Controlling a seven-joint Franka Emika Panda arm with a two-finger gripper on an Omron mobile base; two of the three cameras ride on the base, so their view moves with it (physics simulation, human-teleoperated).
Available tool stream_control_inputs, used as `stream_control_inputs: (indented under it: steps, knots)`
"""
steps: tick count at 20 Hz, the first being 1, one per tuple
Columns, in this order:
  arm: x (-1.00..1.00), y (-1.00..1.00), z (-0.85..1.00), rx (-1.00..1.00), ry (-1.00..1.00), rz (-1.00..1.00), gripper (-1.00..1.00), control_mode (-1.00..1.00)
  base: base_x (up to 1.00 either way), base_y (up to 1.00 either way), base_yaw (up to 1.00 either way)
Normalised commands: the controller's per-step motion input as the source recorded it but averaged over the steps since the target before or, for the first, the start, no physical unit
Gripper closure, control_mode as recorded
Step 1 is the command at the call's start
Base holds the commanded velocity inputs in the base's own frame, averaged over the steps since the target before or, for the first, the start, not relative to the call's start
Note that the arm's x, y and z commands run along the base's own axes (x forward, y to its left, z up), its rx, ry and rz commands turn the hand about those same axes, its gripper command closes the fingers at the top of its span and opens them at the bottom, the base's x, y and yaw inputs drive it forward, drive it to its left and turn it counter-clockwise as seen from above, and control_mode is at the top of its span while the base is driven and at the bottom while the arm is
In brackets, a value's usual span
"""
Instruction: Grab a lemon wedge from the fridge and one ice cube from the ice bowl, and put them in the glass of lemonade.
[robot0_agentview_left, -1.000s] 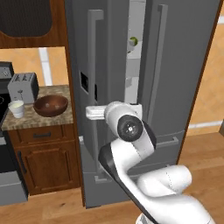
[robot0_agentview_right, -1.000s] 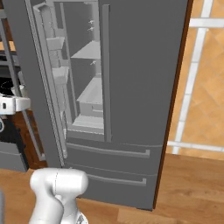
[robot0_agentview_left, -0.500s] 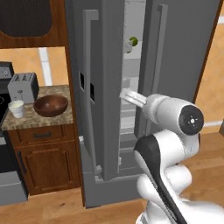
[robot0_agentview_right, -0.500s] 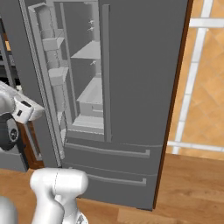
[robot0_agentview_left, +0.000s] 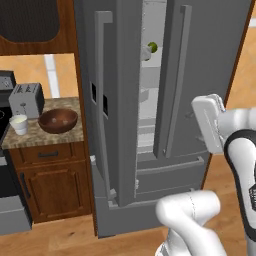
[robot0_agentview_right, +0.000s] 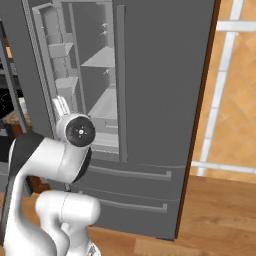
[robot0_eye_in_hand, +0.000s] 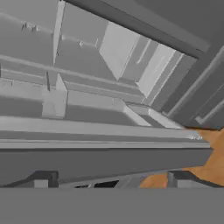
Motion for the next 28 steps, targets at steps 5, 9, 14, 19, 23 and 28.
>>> stream_control_inputs:
  steps: [5,9,14,19,23,28]
  knots:
    - [0.28,-0.06,-1.0,0.82,0.29,0.03,-1.0,-1.0,0.0,0.0,0.0]
    - [0.6,0.36,-0.89,0.53,0.01,0.01,-1.0,-1.0,0.0,0.0,0.0]
    - [0.59,0.88,-0.63,-0.01,-0.06,0.0,-1.0,-1.0,0.0,0.0,0.0]
    - [0.89,0.23,-0.23,-0.03,0.0,0.0,-1.0,-1.0,0.0,0.0,0.0]
    - [1.0,0.01,-0.16,-0.03,0.0,0.03,-1.0,-1.0,0.0,0.0,0.0]
    - [0.93,0.33,-0.45,-0.1,0.04,0.1,-1.0,-1.0,0.0,0.0,0.0]
